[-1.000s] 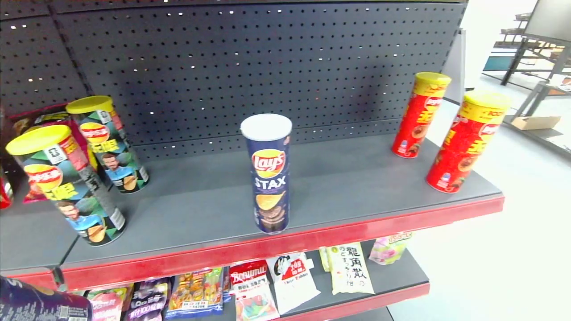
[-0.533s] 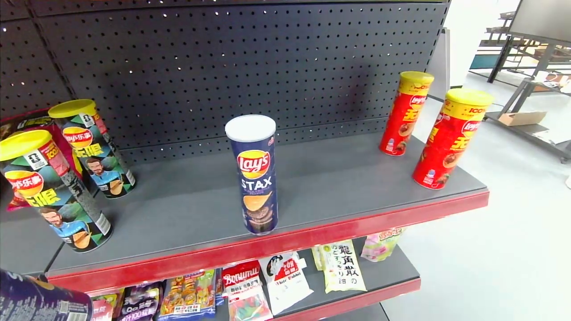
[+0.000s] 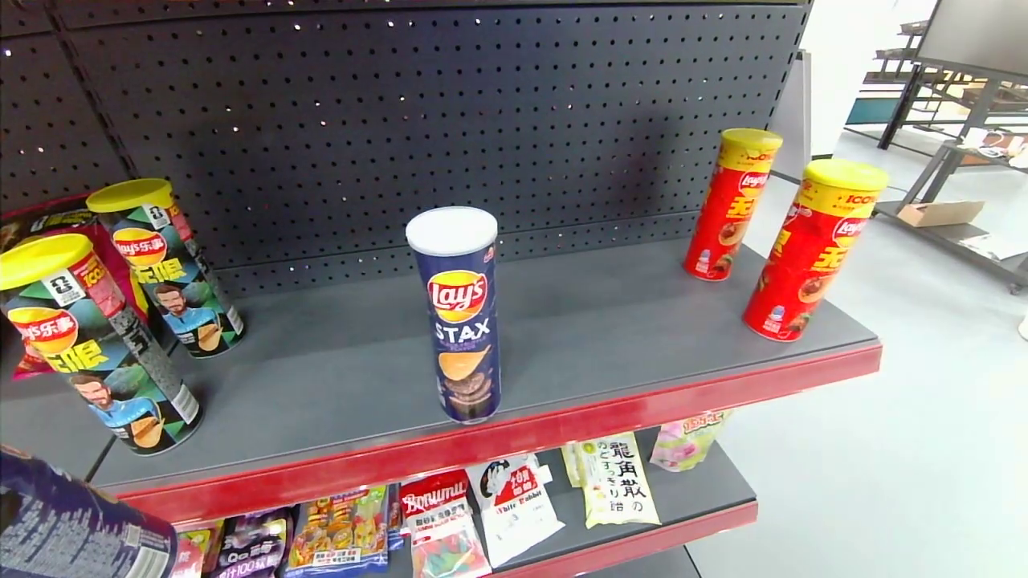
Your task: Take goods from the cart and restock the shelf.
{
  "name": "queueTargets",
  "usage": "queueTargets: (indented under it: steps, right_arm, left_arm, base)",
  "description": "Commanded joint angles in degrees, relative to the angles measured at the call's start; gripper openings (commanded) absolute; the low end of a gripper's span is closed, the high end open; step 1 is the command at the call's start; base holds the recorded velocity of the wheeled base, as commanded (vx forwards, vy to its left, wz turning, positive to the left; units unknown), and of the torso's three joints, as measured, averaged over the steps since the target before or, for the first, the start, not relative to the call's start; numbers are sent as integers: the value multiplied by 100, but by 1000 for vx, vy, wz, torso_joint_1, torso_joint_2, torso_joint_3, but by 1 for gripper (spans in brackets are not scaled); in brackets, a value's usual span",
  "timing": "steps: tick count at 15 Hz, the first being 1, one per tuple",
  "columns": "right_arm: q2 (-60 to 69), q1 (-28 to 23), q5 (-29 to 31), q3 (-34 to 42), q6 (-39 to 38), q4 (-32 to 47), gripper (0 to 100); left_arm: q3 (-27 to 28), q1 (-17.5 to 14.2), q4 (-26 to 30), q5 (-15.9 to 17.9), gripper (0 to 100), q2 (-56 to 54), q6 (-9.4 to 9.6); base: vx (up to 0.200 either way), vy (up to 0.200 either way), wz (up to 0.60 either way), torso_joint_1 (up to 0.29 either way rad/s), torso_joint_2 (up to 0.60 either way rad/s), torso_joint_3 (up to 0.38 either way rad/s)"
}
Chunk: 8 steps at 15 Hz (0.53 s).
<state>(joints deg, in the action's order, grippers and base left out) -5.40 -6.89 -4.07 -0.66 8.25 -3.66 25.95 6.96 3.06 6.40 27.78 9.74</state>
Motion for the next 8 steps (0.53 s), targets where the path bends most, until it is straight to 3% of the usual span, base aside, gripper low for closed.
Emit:
queueTargets:
  steps: [1, 4, 8]
  right_arm:
    - [-14, -6, -6, 57, -122, 14, 100]
    - [-14, -6, 258, 48, -843, 23, 100]
    - [-14, -6, -243, 48, -913, 49, 100]
  left_arm:
    - [50, -2, -51, -7, 0, 272, -7]
    - [68, -2, -570, -7, 0, 799, -148]
    - [138, -2, -912, 2, 0, 1370, -192]
  base:
    - [0, 0, 0, 0, 0, 0]
    - [0, 0, 0, 0, 0, 0]
    - [0, 0, 0, 0, 0, 0]
